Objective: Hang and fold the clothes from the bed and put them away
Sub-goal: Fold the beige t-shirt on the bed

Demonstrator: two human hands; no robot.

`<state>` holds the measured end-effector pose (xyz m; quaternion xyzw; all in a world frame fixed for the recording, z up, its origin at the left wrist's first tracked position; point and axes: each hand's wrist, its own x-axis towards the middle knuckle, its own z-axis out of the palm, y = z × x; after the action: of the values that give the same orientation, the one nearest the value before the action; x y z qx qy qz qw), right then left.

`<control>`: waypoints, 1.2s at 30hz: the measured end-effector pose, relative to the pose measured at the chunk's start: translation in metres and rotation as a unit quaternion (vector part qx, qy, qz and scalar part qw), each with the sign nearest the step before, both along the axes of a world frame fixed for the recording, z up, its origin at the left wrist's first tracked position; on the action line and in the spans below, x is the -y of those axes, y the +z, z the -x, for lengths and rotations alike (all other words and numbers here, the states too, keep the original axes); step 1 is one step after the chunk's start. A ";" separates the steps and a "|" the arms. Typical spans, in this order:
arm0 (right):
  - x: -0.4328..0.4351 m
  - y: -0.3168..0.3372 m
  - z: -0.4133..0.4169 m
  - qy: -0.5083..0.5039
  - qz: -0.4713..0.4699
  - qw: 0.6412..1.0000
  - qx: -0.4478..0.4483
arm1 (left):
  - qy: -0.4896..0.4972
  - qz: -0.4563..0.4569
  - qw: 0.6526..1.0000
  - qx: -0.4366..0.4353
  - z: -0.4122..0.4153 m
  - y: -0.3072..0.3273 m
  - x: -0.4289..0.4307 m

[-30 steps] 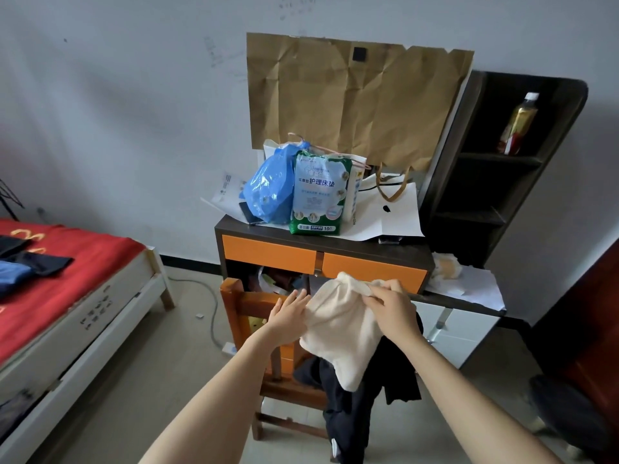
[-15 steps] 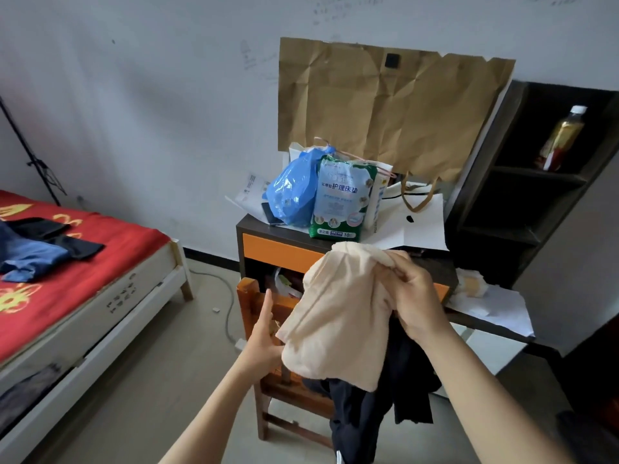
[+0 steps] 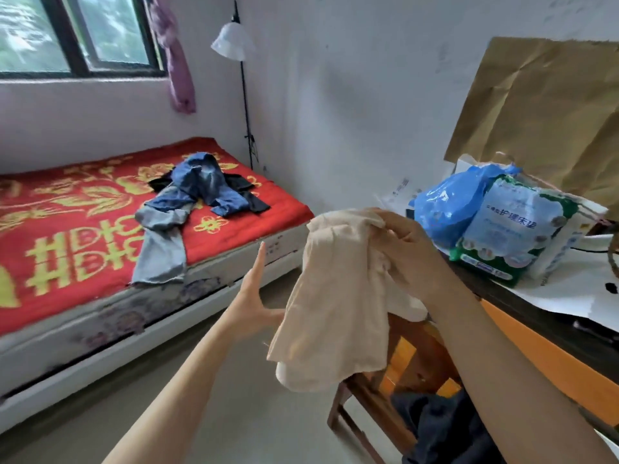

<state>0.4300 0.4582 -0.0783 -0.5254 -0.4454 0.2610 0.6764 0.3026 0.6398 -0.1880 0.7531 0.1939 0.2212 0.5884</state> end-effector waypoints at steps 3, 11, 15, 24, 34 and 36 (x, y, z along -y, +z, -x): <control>-0.026 -0.005 0.002 0.060 -0.017 0.997 -0.038 | 0.015 -0.079 0.995 -0.061 0.046 -0.016 -0.015; -0.077 -0.039 0.007 0.181 0.009 0.970 -0.165 | 0.070 0.011 0.997 -0.038 0.117 -0.035 -0.009; -0.095 -0.065 0.015 0.194 0.052 0.957 -0.211 | 0.189 0.012 0.982 -0.026 0.141 -0.048 0.000; -0.152 -0.110 0.018 0.154 0.186 0.951 -0.193 | 0.342 -0.012 0.940 0.007 0.205 -0.056 -0.046; -0.247 -0.127 0.058 0.109 0.235 0.964 -0.061 | 0.392 -0.041 0.918 0.044 0.243 -0.063 -0.156; -0.276 -0.124 0.067 0.102 0.237 0.965 -0.043 | 0.385 -0.040 0.921 0.042 0.252 -0.068 -0.183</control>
<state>0.3630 0.7346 -0.2019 -0.6108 -0.3926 0.4489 0.5208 0.0503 0.8228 -0.2562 0.6335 0.4351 0.4691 0.4350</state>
